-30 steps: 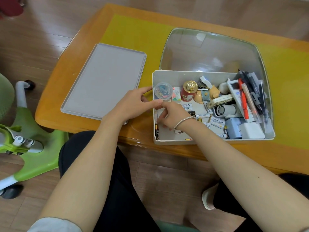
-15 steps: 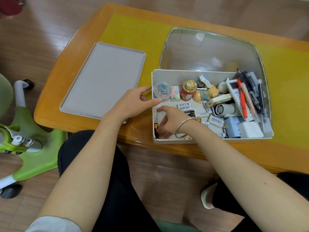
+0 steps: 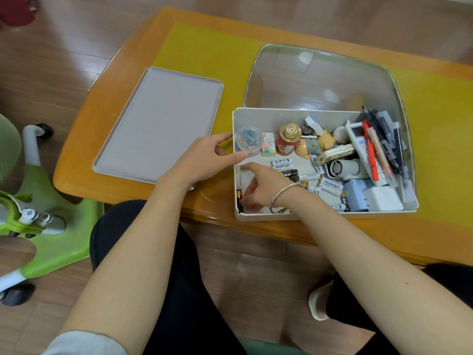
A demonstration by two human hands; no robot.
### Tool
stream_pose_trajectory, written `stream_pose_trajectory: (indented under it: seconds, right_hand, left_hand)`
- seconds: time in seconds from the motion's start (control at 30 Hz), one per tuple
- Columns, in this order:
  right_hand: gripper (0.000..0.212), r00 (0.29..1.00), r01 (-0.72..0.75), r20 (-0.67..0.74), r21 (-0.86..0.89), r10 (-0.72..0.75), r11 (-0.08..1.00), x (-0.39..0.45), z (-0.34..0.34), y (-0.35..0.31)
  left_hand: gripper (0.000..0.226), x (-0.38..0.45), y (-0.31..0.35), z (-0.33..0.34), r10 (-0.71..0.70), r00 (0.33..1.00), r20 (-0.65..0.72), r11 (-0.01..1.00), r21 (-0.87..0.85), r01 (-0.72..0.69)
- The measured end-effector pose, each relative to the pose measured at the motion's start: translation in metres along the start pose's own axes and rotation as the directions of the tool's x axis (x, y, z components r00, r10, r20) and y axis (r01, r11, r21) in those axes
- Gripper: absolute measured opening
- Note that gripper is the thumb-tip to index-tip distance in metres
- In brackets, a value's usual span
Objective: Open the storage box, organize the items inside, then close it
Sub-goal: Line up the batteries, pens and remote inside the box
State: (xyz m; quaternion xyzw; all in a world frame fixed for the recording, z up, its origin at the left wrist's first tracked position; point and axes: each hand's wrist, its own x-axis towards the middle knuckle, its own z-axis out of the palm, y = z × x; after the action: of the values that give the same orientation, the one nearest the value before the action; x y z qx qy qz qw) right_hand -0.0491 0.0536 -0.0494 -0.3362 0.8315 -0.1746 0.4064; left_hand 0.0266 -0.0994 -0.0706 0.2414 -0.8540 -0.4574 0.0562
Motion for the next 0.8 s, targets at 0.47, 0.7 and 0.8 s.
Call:
stream_pose_trajectory:
  seconds: [0.47, 0.7, 0.8]
  right_hand:
    - [0.032, 0.937, -0.007, -0.348, -0.12, -0.036, 0.993, -0.029, -0.046, 0.033]
    - [0.025, 0.919, -0.067, -0.378, -0.423, -0.109, 0.903, -0.031, -0.052, 0.046]
    - [0.024, 0.968, -0.002, -0.223, -0.456, -0.112, 0.89, -0.031, -0.052, 0.047]
  left_hand:
    - [0.098, -0.005, 0.009, -0.003, -0.016, 0.999, 0.037, 1.0, -0.016, 0.017]
    - [0.096, -0.006, 0.011, -0.003, -0.015, 0.999, 0.042, 1.0, -0.021, 0.016]
    - [0.097, -0.006, 0.011, -0.004, -0.016, 0.999, 0.043, 1.0, -0.026, 0.017]
